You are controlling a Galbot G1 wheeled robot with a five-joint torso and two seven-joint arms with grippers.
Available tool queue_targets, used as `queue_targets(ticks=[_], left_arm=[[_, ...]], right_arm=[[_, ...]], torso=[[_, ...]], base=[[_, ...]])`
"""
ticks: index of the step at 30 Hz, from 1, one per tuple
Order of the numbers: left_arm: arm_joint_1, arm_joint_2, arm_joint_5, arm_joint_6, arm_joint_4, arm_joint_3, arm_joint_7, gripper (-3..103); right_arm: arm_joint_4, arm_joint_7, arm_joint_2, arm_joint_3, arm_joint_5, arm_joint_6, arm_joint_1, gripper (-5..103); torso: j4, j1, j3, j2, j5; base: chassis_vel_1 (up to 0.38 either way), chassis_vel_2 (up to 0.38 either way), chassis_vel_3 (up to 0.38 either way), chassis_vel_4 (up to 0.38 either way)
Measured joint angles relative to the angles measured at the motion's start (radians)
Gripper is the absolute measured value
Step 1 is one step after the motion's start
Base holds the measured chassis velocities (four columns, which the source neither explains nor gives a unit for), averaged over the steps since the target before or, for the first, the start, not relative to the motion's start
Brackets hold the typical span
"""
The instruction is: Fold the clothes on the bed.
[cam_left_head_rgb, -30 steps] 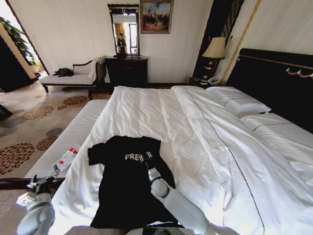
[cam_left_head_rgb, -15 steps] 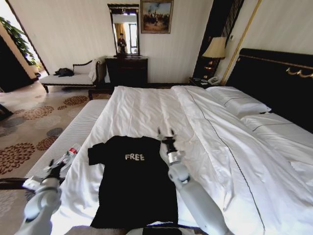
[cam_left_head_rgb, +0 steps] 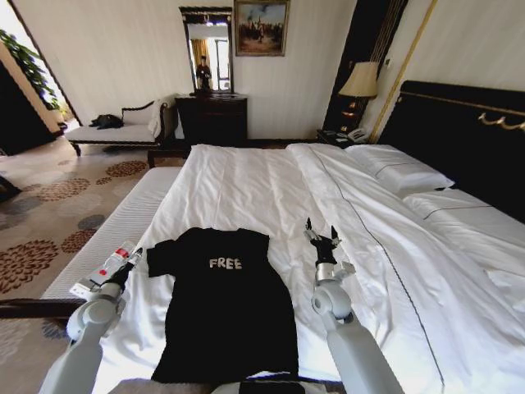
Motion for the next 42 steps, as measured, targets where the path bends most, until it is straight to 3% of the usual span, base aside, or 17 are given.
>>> queue_targets(ticks=[14,15,17,21,27,38,39,41,42], left_arm=[[-0.006,-0.013,0.008,-0.025,0.035,0.023,0.035,102],[-0.012,-0.014,0.012,-0.028,0.041,0.026,0.039,96],[-0.016,-0.013,0.016,-0.029,0.045,0.030,0.043,96],[-0.033,-0.016,0.026,-0.031,0.046,0.045,0.050,85],[-0.058,-0.016,0.035,-0.031,0.048,0.067,0.050,81],[-0.078,-0.017,0.109,-0.036,0.104,0.130,0.068,87],[-0.078,-0.018,0.120,-0.038,0.107,0.134,0.071,80],[-0.077,-0.019,0.126,-0.039,0.108,0.136,0.072,80],[-0.077,-0.019,0.128,-0.039,0.109,0.137,0.072,74]], right_arm=[[-0.016,0.000,0.021,-0.005,-0.003,0.000,-0.024,100],[-0.022,0.001,0.024,-0.010,-0.004,-0.001,-0.021,100],[-0.026,0.001,0.025,-0.013,-0.004,-0.001,-0.019,100],[-0.040,0.004,0.028,-0.016,-0.004,-0.003,-0.013,100],[-0.054,0.006,0.032,-0.017,-0.005,-0.004,-0.012,100],[-0.070,0.024,0.048,-0.033,-0.010,-0.017,-0.010,100],[-0.071,0.026,0.048,-0.033,-0.010,-0.018,-0.010,100],[-0.072,0.028,0.047,-0.033,-0.010,-0.019,-0.010,100],[-0.072,0.028,0.047,-0.033,-0.010,-0.019,-0.011,100]], torso=[[0.0001,0.000,0.000,0.000,0.0001],[0.0002,0.000,0.000,0.000,0.0001],[0.0001,0.000,0.000,0.000,0.0001],[0.0001,0.000,0.000,0.000,0.0001],[-0.0001,0.000,0.000,0.000,0.0002],[0.0000,0.000,0.000,0.000,0.0001],[0.0000,0.000,0.000,0.000,0.0001],[0.0000,0.000,0.000,0.000,0.0001],[0.0001,0.000,0.000,0.000,0.0000]], base=[[0.000,0.000,0.000,0.000],[0.000,0.000,0.000,0.000],[0.000,0.000,0.000,0.000],[0.000,0.000,0.000,0.000],[0.000,0.000,0.000,0.000],[0.000,0.000,0.000,0.000],[0.000,0.000,0.000,0.000],[0.000,0.000,0.000,0.000],[0.000,0.000,0.000,0.000]])
